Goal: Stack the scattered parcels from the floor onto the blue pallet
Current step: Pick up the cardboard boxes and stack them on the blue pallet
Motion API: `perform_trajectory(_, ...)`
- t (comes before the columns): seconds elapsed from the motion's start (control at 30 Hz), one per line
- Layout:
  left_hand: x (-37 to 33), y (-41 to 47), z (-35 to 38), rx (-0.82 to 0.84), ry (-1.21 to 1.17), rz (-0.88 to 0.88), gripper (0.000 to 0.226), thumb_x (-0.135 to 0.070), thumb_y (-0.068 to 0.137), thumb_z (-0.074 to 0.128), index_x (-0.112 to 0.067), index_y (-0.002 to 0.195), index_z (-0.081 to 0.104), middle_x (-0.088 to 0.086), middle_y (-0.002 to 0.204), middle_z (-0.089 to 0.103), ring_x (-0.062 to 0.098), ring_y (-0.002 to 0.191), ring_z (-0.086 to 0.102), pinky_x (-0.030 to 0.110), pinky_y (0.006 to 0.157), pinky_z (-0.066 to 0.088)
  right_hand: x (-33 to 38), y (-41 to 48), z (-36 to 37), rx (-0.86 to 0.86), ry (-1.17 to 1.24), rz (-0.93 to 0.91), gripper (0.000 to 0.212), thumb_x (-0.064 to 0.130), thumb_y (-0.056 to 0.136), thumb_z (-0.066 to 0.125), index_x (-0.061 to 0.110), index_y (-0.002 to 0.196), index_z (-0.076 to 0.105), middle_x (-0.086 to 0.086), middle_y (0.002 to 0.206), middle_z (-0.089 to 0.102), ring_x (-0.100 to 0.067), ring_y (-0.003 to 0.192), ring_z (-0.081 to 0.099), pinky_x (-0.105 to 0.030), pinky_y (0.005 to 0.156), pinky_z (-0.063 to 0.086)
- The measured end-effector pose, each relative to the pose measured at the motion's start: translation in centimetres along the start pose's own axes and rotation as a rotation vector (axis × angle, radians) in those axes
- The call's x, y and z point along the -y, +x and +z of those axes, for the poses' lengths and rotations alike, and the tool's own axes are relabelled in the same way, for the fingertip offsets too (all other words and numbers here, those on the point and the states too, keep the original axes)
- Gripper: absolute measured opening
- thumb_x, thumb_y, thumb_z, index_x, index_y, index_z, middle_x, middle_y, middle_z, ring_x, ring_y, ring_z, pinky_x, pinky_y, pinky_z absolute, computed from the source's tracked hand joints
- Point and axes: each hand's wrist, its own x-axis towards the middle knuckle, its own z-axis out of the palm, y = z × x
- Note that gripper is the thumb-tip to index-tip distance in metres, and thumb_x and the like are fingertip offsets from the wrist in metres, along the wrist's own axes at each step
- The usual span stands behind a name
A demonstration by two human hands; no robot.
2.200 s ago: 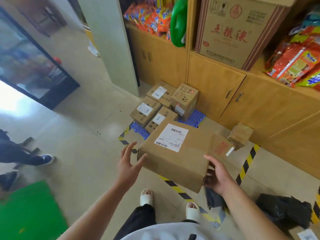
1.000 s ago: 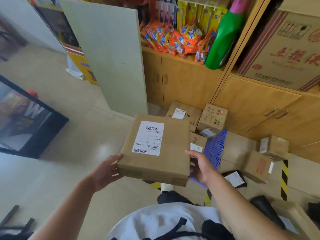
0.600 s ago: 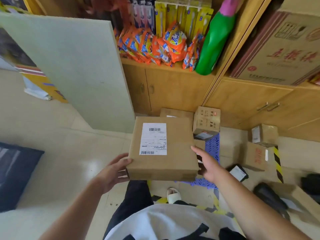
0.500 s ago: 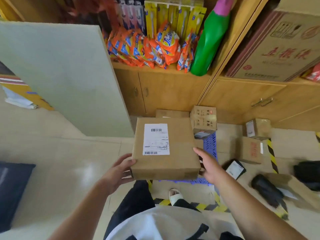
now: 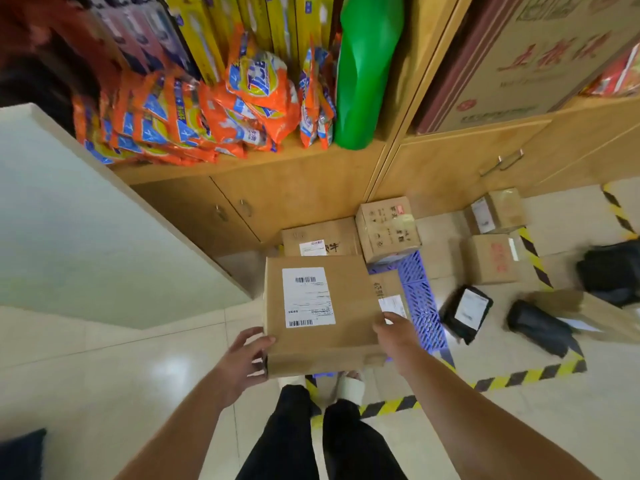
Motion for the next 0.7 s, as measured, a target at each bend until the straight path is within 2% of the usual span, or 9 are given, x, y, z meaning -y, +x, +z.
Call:
perform_trajectory(0.13,-0.6,5.3,1.7,-0.02,-0.009,-0.037,0.035,-0.021,0.09,0.069,-0.027,0.121,0.054,0.011,0.121,0.06,0.036,0.098,0.064,0.048,0.09,0.053,0.0,6.8,1.2,0.079,-0.152,0.035,0.053,0.025,0.088,0.049,0.03,0.141,0.05,-0.01,0.125,0.066,-0.031,0.109,0.063,-0.042,0.097,0.046)
perform_trajectory(0.23,-1.1,10.5,2.7,-0.032,0.023,-0.07,0.034,-0.021,0.091,0.067,-0.028,0.121,0.053,0.007,0.124,0.057,0.039,0.11,0.061,0.047,0.091,0.053,1.0,10.3,2.3,0.106,-0.218,0.067,0.061,0.015,0.09,0.051,0.029,0.148,0.042,-0.009,0.127,0.062,-0.025,0.094,0.059,-0.032,0.079,0.04)
perform_trajectory(0.3,-1.3,14.7,3.1,-0.033,0.017,-0.076,0.038,-0.018,0.091,0.067,-0.027,0.125,0.051,0.006,0.124,0.057,0.039,0.113,0.059,0.048,0.094,0.053,1.8,13.0,3.4,0.144,-0.133,0.125,0.065,0.009,0.093,0.049,0.029,0.153,0.034,-0.008,0.121,0.06,-0.022,0.083,0.06,-0.032,0.069,0.047)
perform_trajectory(0.4,-1.6,21.2,3.7,-0.025,0.005,-0.086,0.042,-0.017,0.091,0.065,-0.027,0.128,0.049,0.006,0.124,0.057,0.039,0.116,0.058,0.05,0.099,0.05,2.6,17.3,5.0,0.108,0.022,0.175,0.067,0.007,0.095,0.05,0.032,0.154,0.03,0.0,0.102,0.06,-0.018,0.075,0.059,-0.035,0.069,0.057)
perform_trajectory(0.47,-2.5,24.9,4.2,-0.005,-0.009,-0.073,0.04,-0.016,0.091,0.064,-0.029,0.126,0.05,0.007,0.125,0.058,0.037,0.114,0.058,0.05,0.098,0.049,3.1,20.3,6.1,0.073,0.082,0.168,0.069,0.008,0.096,0.052,0.032,0.155,0.028,0.001,0.108,0.056,-0.01,0.065,0.05,-0.026,0.053,0.045)
perform_trajectory(0.53,-3.6,28.7,4.8,-0.009,-0.002,-0.043,0.04,-0.014,0.09,0.063,-0.03,0.125,0.052,0.007,0.124,0.06,0.03,0.109,0.058,0.046,0.093,0.048,3.9,23.2,7.0,0.061,0.166,0.146,0.069,0.011,0.096,0.056,0.031,0.156,0.028,-0.005,0.127,0.053,-0.01,0.074,0.051,-0.026,0.059,0.044)
perform_trajectory(0.6,-4.9,32.2,5.5,-0.028,0.052,-0.011,0.043,-0.016,0.089,0.063,-0.034,0.126,0.052,0.003,0.125,0.061,0.021,0.113,0.055,0.046,0.1,0.042,5.0,25.9,8.0,0.056,0.255,0.131,0.071,0.016,0.096,0.06,0.03,0.157,0.026,-0.006,0.143,0.049,-0.018,0.097,0.057,-0.035,0.079,0.052)
perform_trajectory(0.67,-6.1,35.1,6.5,-0.026,0.131,-0.008,0.052,-0.019,0.09,0.064,-0.041,0.133,0.048,-0.004,0.122,0.061,0.019,0.116,0.053,0.05,0.105,0.04,5.7,28.2,8.8,0.059,0.34,0.115,0.071,0.019,0.093,0.063,0.026,0.155,0.028,-0.006,0.15,0.043,-0.027,0.121,0.054,-0.042,0.098,0.049)
perform_trajectory(0.7,-6.7,36.3,7.2,0.003,0.147,-0.017,0.055,-0.019,0.091,0.063,-0.042,0.138,0.044,-0.006,0.117,0.061,0.021,0.111,0.055,0.049,0.102,0.043,5.9,29.1,9.3,0.082,0.407,0.123,0.069,0.019,0.091,0.064,0.022,0.152,0.033,-0.008,0.15,0.043,-0.029,0.126,0.052,-0.042,0.098,0.048)
